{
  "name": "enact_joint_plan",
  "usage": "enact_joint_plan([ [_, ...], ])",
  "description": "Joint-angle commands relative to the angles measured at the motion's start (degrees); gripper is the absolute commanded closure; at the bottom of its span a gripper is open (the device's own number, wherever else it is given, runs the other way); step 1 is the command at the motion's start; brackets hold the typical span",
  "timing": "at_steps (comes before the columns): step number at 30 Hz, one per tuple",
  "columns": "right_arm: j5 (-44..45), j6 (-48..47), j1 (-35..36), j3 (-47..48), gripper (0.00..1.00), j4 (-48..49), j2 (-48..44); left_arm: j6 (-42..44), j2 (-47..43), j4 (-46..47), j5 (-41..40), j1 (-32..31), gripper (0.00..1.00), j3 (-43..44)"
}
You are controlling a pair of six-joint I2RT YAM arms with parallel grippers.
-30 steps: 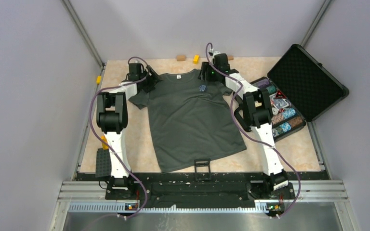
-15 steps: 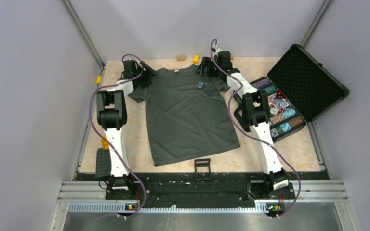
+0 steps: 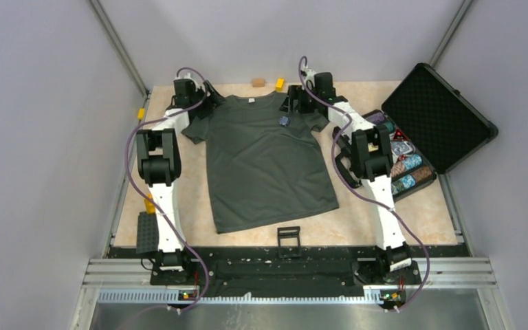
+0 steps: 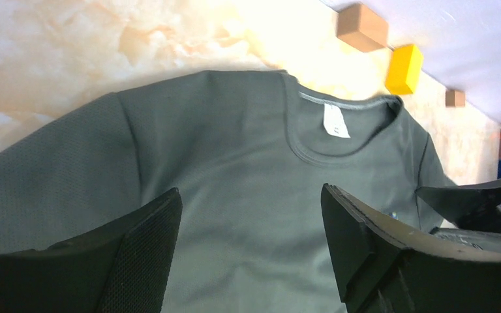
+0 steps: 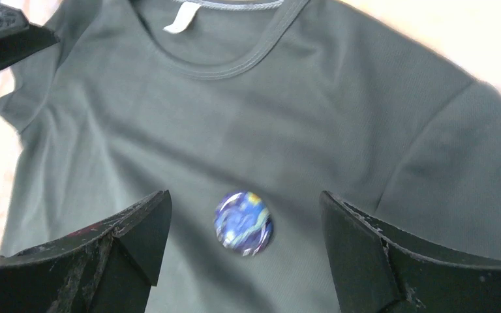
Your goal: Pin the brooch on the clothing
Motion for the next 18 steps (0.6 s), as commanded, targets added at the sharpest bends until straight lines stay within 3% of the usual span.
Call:
enact_joint_plan([
  [1,-0.2,-4.7,0.1,-12.5,0.15,0.7,-19.3,8.9,-11.4,-3.6,-0.5,-2.8,0.18,2.4],
  [7,9.6,-6.1,2.0,-33.2,0.19,-2.5,-37.4,10.7,-23.0,-5.8,-2.7,-6.6,0.18,-7.9],
  [18,20.8,-1.8,5.6,-72.7,0.29,-6.1,-66.7,3.4,-45.4,-1.2,-0.7,-12.0,0.19,-42.7],
])
